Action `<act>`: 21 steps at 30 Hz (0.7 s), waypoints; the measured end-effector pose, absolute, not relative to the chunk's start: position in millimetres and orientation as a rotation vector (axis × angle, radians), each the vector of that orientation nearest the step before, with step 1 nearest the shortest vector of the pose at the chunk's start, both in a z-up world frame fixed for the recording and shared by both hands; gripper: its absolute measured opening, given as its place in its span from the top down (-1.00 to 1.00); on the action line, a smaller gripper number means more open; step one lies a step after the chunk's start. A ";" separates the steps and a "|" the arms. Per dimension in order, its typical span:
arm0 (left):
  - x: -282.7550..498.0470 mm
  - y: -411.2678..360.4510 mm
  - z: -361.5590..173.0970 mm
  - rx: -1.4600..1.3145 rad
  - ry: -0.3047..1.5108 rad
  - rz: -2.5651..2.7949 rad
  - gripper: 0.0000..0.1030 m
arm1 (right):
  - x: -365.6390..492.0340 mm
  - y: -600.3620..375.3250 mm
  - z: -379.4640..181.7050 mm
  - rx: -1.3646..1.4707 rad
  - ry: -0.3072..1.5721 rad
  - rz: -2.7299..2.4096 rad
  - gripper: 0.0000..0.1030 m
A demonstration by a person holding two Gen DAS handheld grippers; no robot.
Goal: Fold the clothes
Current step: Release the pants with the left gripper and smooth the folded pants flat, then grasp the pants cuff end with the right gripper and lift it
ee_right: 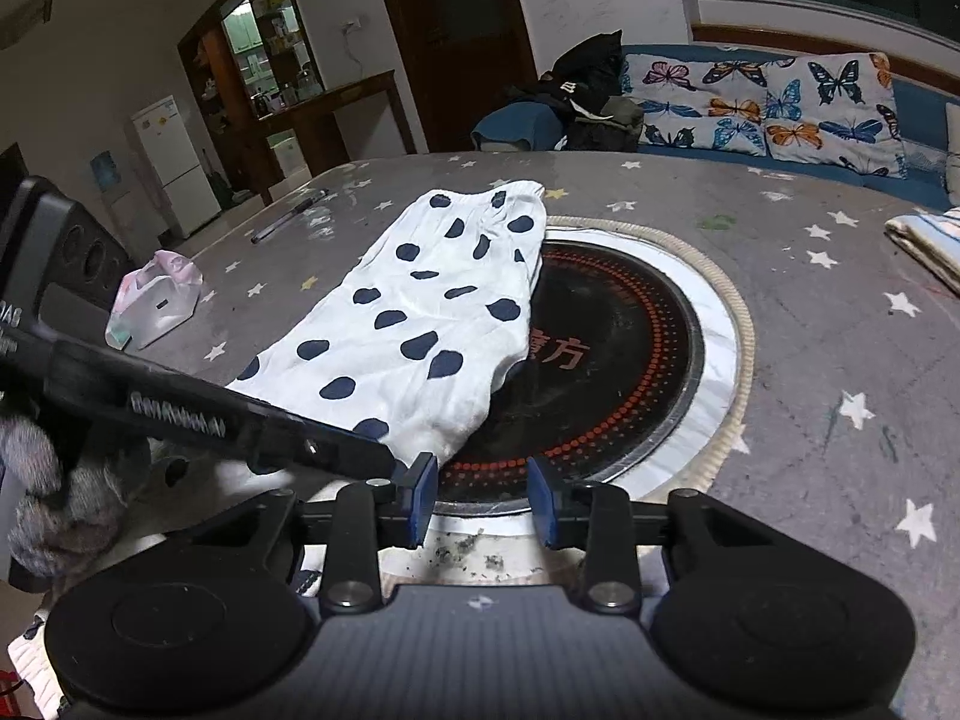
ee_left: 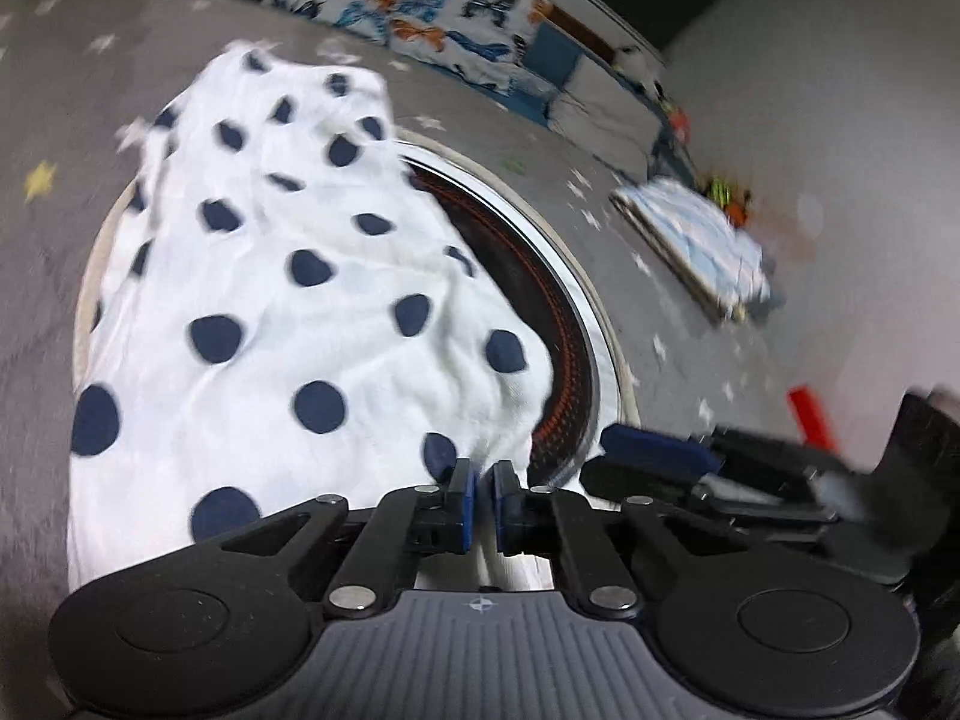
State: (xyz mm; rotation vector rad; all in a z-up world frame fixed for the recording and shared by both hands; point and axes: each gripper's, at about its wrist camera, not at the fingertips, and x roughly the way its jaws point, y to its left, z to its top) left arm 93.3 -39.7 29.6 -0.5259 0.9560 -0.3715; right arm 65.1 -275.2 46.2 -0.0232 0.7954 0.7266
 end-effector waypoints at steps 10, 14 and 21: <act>95.3 -10.3 6.9 -0.761 0.961 -0.420 0.87 | 84.2 -258.4 32.6 0.032 0.817 0.763 0.42; 95.5 -6.4 3.7 -0.778 0.955 -0.438 0.87 | 92.3 -254.7 27.9 0.078 0.826 0.788 0.42; 94.5 -4.0 2.0 -0.791 0.955 -0.450 0.86 | 92.3 -249.2 26.1 0.125 0.810 0.824 0.84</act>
